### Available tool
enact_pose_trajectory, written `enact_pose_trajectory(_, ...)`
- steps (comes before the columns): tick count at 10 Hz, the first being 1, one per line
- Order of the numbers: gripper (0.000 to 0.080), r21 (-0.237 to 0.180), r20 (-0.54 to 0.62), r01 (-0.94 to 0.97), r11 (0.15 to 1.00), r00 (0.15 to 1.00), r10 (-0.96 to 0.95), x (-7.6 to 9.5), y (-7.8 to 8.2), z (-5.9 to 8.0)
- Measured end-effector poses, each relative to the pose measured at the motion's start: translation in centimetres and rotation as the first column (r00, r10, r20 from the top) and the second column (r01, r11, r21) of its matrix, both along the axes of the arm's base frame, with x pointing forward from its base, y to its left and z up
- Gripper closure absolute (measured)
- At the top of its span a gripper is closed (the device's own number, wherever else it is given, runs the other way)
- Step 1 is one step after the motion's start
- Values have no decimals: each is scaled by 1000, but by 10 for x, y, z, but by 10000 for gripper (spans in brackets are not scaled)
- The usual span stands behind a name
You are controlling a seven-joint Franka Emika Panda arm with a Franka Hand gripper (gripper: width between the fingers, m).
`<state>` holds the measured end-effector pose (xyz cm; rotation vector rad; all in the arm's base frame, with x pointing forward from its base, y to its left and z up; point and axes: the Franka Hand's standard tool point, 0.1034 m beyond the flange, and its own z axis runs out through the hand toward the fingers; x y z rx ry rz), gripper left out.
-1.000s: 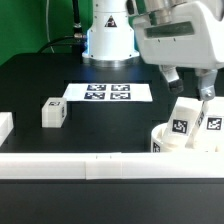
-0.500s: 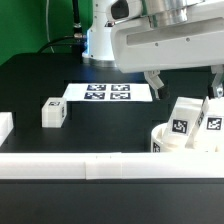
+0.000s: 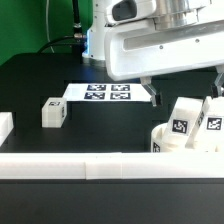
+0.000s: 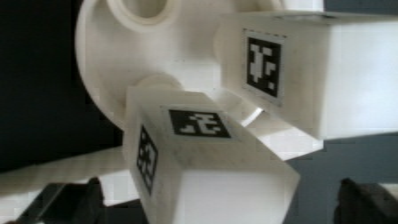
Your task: Assemble stool
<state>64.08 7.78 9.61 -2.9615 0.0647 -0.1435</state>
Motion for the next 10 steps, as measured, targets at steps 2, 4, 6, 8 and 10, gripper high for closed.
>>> enact_pose_trajectory(2,151,-29,15,-166,986,986,166,6,-3,-2)
enact_pose_trajectory(4,151,-45,30,-269,962,962,271,6,-4,-3)
enact_pose_trajectory(6,151,-72,41,-401,913,914,404,5,-6,-4)
enact_pose_trajectory(8,151,-118,34,-589,800,802,596,3,-5,-7)
enact_pose_trajectory(10,151,-148,26,-720,678,683,730,2,-6,-8)
